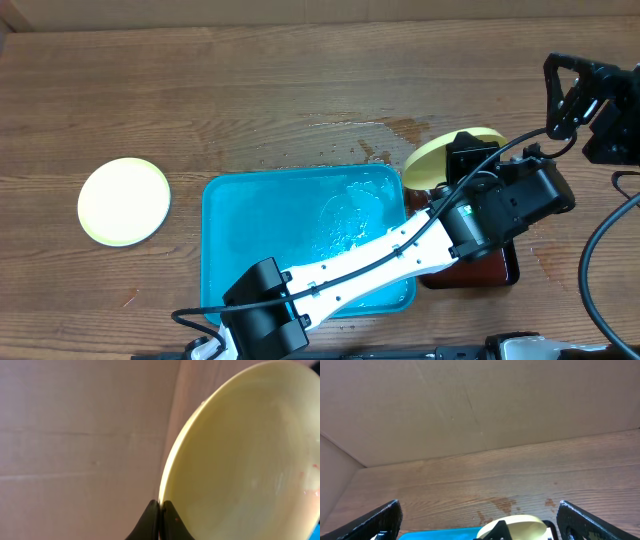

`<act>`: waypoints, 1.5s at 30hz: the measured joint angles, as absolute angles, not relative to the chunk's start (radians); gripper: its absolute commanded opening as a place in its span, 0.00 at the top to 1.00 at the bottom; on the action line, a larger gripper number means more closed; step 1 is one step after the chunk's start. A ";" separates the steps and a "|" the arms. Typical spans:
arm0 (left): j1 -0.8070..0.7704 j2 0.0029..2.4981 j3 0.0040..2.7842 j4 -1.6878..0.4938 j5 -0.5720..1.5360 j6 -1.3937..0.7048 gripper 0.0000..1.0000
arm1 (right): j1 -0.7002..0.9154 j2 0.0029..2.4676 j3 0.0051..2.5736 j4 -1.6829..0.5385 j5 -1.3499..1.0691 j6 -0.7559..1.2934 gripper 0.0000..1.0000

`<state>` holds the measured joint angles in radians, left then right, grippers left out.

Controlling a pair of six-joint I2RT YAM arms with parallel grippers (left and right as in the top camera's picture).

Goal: Clean dirty plates on tray and stack at the side
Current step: 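Hold the yellow plate tilted above the brown tray with left gripper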

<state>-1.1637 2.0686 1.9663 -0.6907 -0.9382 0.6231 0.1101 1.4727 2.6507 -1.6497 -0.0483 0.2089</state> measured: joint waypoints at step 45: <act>-1.179 2.071 1.974 -0.786 -0.720 0.380 0.96 | 0.110 1.473 2.651 -1.662 -0.049 0.209 0.00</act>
<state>-1.1790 2.0708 1.9743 -0.7860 -0.7200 0.3798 0.1101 1.4727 2.6507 -1.6615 -0.0486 0.2092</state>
